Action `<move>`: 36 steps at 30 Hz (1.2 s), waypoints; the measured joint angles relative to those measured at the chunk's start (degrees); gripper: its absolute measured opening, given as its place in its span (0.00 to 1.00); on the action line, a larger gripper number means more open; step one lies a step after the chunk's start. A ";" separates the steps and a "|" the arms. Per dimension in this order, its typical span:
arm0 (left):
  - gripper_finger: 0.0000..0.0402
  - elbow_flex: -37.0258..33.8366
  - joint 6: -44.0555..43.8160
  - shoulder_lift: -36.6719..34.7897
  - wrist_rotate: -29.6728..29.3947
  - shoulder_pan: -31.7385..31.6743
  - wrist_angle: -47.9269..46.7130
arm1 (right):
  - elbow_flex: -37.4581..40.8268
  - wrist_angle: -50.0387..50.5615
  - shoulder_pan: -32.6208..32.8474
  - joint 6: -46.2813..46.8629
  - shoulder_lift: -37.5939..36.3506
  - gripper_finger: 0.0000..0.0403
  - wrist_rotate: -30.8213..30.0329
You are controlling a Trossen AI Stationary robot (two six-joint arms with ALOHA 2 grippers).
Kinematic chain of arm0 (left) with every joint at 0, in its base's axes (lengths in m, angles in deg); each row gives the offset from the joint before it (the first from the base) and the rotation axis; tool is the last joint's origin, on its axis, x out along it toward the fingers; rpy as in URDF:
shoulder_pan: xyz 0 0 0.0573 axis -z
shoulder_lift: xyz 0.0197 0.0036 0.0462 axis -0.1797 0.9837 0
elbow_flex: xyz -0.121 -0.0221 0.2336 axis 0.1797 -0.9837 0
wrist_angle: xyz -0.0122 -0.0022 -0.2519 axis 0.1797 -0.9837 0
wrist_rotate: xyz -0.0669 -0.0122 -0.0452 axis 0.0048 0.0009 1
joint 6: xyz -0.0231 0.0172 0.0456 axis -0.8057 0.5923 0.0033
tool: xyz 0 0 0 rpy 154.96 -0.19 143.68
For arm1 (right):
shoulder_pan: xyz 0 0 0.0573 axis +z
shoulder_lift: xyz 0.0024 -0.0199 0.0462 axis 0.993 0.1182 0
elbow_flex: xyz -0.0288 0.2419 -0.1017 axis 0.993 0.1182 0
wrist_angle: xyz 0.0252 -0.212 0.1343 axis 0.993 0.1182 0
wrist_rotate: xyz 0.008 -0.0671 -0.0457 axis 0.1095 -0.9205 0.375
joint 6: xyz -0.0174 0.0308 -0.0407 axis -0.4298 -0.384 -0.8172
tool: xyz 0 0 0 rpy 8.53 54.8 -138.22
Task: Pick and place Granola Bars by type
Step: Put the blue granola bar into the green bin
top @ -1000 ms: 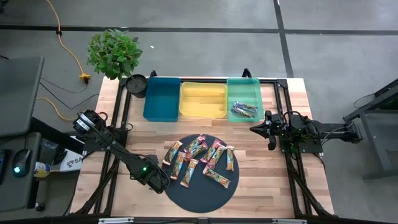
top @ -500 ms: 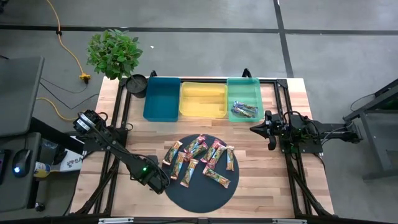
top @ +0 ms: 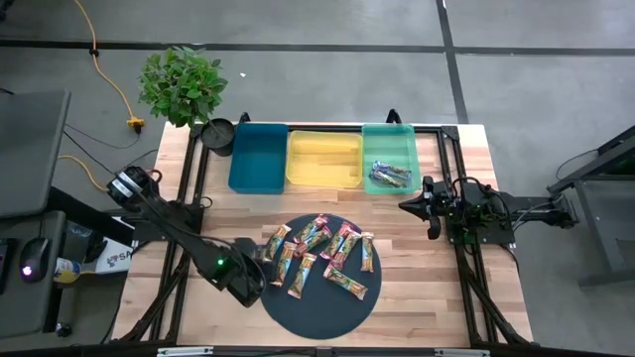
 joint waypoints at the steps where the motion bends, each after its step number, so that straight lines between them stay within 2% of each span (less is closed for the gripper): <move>1: 0.13 0.00 0.61 -0.51 -1.40 0.00 0.11 | 0.00 0.00 0.00 0.00 0.02 0.00 0.01; 6: 0.13 0.00 3.39 -3.85 -7.99 -0.02 0.45 | 0.00 -0.01 -0.01 0.00 0.00 0.00 0.00; 9: 0.13 0.00 8.06 -6.20 -12.76 -0.91 1.24 | 0.00 -0.01 0.01 0.00 0.00 0.00 0.01; 12: 0.13 0.01 18.36 -8.96 -14.55 -4.18 4.39 | 0.00 0.00 0.01 0.00 0.00 0.00 0.00; 16: 0.13 0.02 36.69 -11.71 -13.26 -11.30 13.16 | 0.00 0.00 -0.01 0.00 0.02 0.00 0.00; 21: 0.13 0.11 57.65 -12.40 -6.62 -20.66 27.71 | 0.00 0.00 0.01 0.00 0.02 0.00 0.02; 28: 0.13 0.11 81.17 -12.40 8.75 -30.68 47.16 | 0.00 0.00 0.01 0.00 0.04 0.00 0.00; 32: 0.13 0.11 87.74 -12.40 18.32 -34.72 54.84 | 0.00 0.00 -0.01 0.00 0.04 0.00 0.00; 36: 0.13 0.11 90.16 -12.40 22.40 -37.96 56.20 | 0.00 -0.01 0.01 0.00 0.04 0.00 0.00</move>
